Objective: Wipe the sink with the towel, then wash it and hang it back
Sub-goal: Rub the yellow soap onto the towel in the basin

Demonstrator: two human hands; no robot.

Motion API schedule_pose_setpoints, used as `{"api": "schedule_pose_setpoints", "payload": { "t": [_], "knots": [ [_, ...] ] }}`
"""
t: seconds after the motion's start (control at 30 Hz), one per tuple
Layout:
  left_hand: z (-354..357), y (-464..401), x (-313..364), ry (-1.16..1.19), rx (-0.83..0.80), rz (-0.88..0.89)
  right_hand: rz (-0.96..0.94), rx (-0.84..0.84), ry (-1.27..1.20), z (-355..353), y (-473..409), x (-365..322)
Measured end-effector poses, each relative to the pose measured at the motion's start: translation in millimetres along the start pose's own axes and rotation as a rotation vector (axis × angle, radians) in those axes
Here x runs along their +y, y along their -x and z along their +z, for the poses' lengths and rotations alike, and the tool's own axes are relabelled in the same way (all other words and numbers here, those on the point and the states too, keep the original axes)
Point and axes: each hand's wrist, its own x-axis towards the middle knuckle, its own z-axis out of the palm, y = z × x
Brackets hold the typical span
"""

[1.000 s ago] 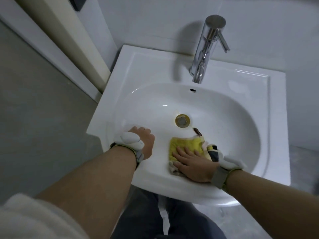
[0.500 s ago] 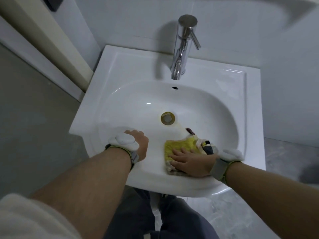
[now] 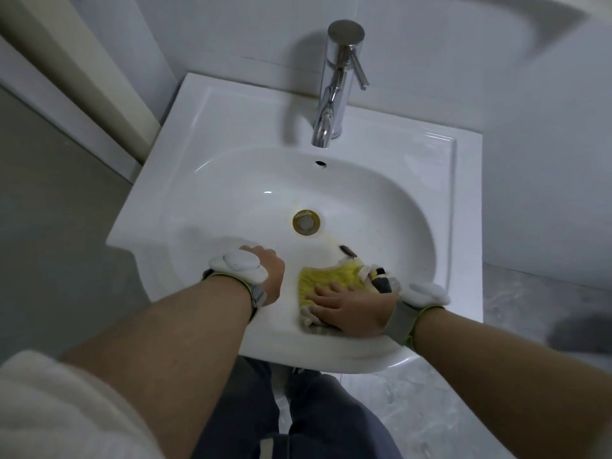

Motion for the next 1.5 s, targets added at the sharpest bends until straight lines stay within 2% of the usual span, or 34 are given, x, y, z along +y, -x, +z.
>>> {"api": "schedule_pose_setpoints", "payload": {
  "t": [0.07, 0.17, 0.27, 0.43, 0.57, 0.63, 0.93, 1.2, 1.5],
  "knots": [
    [5.2, -5.8, -2.2, -0.076, -0.067, 0.014, 0.123, -0.021, -0.046, 1.6, 0.9, 4.6],
    [15.4, -9.5, -3.2, -0.07, 0.048, 0.049, 0.231, -0.031, -0.156, 1.0, -3.0, -0.1],
    [13.7, -11.7, -2.8, -0.026, 0.087, 0.076, 0.206, -0.04, -0.156, 2.5, -10.8, -7.2],
    [15.5, -21.0, -1.1, 0.057, 0.032, 0.073, 0.195, -0.008, -0.231, 1.0, -7.6, -0.5],
    [18.9, -23.4, -5.6, 0.048, 0.1, 0.019, 0.279, 0.102, -0.338, 8.0, -16.9, 7.5],
    [18.3, -22.0, -8.8, 0.102, 0.096, -0.017, 0.289, 0.141, -0.304, 12.6, -23.3, 14.0],
    [14.5, -33.0, -22.0, 0.025, 0.1, -0.005, 0.301, 0.344, -0.094, 11.2, -50.9, 56.6],
    [-5.0, -34.6, -22.7, 0.143, 0.09, -0.005, 0.401, 0.488, -0.1, -14.3, -86.4, 78.8],
    [8.0, -57.1, -27.8, 0.049, 0.036, -0.019, 0.376, 0.493, -0.151, 7.0, -70.5, 53.5]
  ]
}}
